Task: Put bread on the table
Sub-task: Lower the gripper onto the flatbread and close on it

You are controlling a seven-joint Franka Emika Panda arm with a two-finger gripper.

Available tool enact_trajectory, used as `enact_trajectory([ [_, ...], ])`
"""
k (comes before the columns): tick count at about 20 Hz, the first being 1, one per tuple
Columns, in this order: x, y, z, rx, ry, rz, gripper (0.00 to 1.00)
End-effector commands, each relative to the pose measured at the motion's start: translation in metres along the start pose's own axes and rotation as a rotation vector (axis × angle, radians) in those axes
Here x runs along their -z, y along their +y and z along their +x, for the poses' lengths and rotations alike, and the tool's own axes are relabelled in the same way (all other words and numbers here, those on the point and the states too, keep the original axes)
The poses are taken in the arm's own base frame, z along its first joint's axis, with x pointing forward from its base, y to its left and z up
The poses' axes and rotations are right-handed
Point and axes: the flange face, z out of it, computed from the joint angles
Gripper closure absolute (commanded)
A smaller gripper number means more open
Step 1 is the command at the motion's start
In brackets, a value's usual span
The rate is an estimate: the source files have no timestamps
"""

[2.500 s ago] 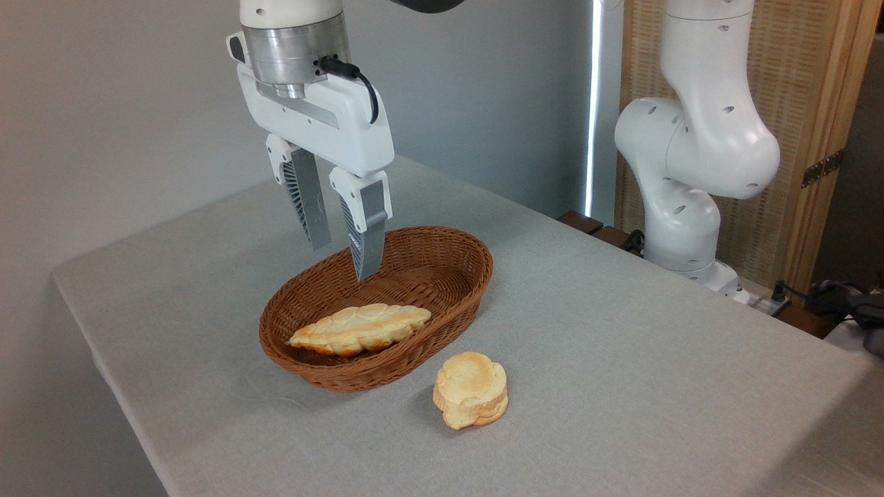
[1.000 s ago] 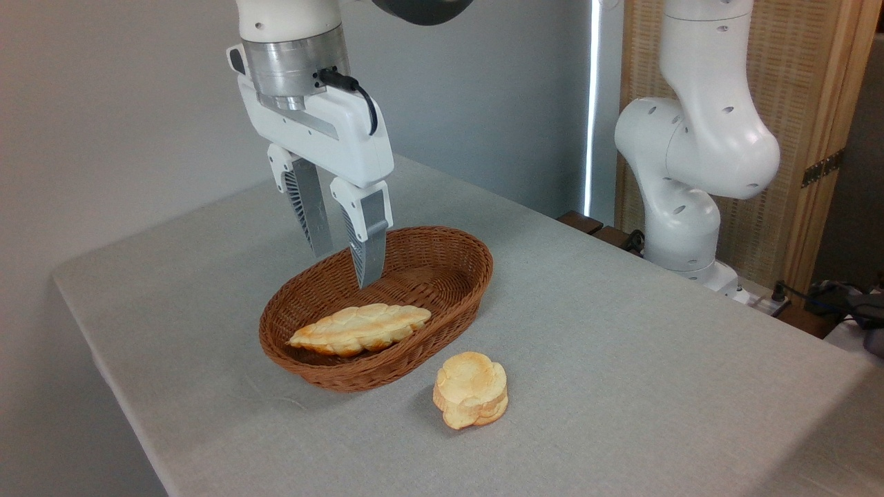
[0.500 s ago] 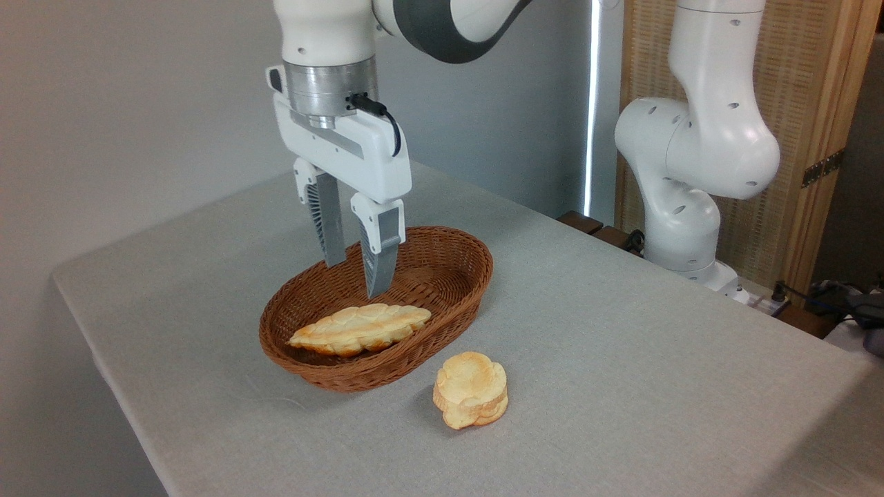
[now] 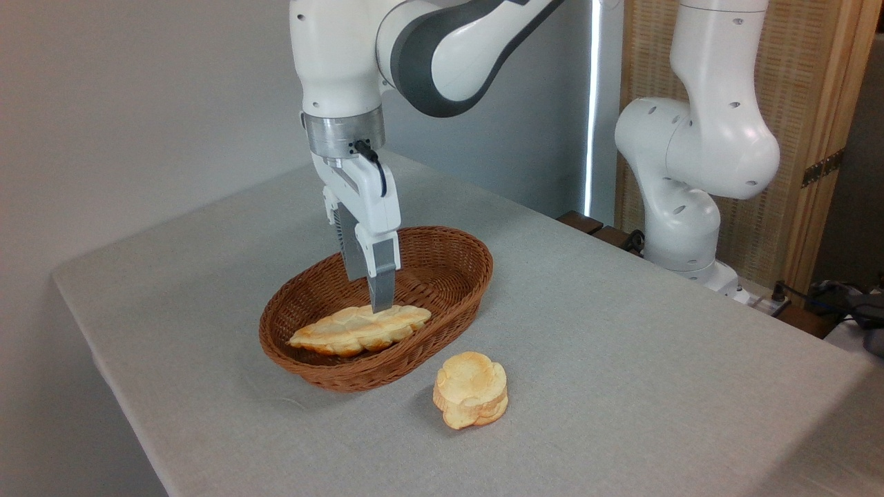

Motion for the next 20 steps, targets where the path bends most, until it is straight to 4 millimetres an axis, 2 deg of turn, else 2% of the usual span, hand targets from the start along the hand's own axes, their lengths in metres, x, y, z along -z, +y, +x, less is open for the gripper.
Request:
enact_trajectory([
  [1, -0.001, -0.007, -0.007, -0.079, 0.008, 0.011, 0.0],
  [6, -0.019, -0.01, -0.006, -0.13, -0.051, 0.019, 0.0],
  [10, -0.024, -0.009, -0.007, -0.134, -0.053, 0.018, 0.0],
  [13, -0.039, -0.005, -0.007, -0.142, -0.027, 0.043, 0.0],
  [20, -0.048, -0.004, -0.006, -0.165, -0.052, 0.05, 0.02],
])
